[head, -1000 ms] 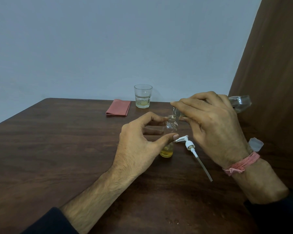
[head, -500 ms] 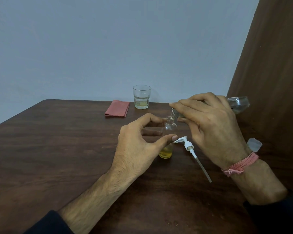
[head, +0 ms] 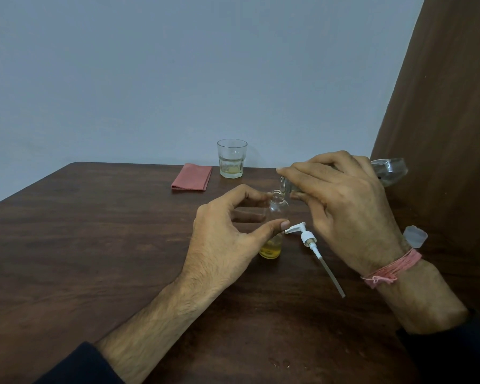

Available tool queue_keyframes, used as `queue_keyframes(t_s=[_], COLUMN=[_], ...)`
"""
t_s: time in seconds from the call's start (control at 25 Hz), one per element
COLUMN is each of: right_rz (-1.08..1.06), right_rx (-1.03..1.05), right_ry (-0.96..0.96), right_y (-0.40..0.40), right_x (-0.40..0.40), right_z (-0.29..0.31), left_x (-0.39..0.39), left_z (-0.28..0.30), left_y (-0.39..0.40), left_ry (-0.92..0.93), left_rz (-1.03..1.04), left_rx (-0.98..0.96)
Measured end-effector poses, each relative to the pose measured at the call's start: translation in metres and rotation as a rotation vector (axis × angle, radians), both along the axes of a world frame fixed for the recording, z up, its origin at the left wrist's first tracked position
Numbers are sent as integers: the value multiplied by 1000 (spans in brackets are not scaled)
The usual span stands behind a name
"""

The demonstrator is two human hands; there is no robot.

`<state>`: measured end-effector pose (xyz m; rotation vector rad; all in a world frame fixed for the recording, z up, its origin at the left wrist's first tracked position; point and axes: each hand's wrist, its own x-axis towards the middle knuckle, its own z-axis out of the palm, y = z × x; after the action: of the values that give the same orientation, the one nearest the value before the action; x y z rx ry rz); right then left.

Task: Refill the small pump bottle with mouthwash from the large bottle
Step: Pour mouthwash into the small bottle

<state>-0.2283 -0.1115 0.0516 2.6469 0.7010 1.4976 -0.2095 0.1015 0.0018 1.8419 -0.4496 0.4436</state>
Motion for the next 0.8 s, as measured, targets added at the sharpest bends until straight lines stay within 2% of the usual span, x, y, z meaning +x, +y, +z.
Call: queue_keyframes(t_s=[0.8], right_rz=[-9], right_rx=[-18], right_ry=[3], right_y=[-1], right_x=[2], right_z=[0], left_x=[-2], left_z=[2], left_y=[0], left_ry=[13], left_rz=[10], left_rx=[-2])
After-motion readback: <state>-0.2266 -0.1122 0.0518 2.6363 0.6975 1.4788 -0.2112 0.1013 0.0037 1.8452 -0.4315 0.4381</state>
